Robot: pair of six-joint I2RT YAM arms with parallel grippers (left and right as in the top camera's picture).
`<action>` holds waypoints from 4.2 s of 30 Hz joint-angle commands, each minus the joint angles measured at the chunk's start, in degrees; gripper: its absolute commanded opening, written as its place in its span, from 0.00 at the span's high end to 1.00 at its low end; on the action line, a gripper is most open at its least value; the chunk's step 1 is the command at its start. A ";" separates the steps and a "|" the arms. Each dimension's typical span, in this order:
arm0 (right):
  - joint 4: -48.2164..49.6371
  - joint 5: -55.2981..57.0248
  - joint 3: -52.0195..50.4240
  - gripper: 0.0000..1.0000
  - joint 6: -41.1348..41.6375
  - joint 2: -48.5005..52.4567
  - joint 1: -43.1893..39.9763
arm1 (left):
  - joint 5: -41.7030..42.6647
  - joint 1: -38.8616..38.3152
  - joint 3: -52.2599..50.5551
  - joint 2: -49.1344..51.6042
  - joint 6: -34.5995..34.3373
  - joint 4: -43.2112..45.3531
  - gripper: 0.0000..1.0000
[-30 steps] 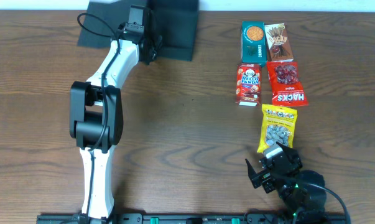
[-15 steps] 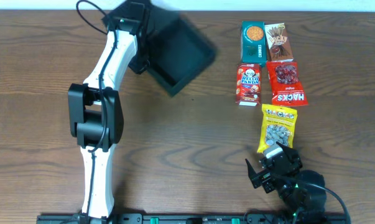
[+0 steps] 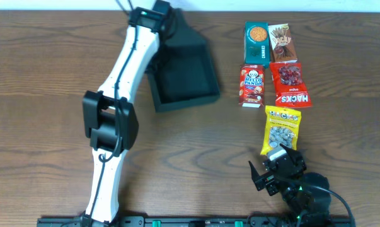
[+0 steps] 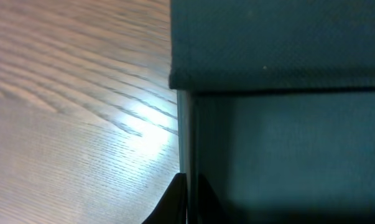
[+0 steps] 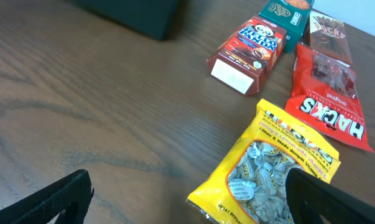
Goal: Pack container
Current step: 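Push the black box with the left gripper, rotating it toward center, then lift the left gripper off the box and retract it upward, then reach the right gripper to the teal coconut cookie box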
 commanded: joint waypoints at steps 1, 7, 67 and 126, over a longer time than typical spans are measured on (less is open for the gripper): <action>-0.09 0.35 -0.39 0.01 -0.63 -0.35 -0.02 | -1.44 -1.73 1.11 -0.37 5.33 -0.85 0.94; -0.09 0.35 -0.39 0.01 -0.63 -0.35 -0.02 | 0.74 -2.25 -1.25 -0.35 5.27 -2.10 0.94; -0.11 0.35 -0.39 0.01 -0.63 -0.35 -0.02 | 7.89 -1.77 -10.54 -6.71 -8.26 3.41 0.52; 46.56 -20.61 -0.20 0.01 29.33 1.42 -0.04 | 3.13 6.95 -10.49 -25.97 4.72 5.66 0.48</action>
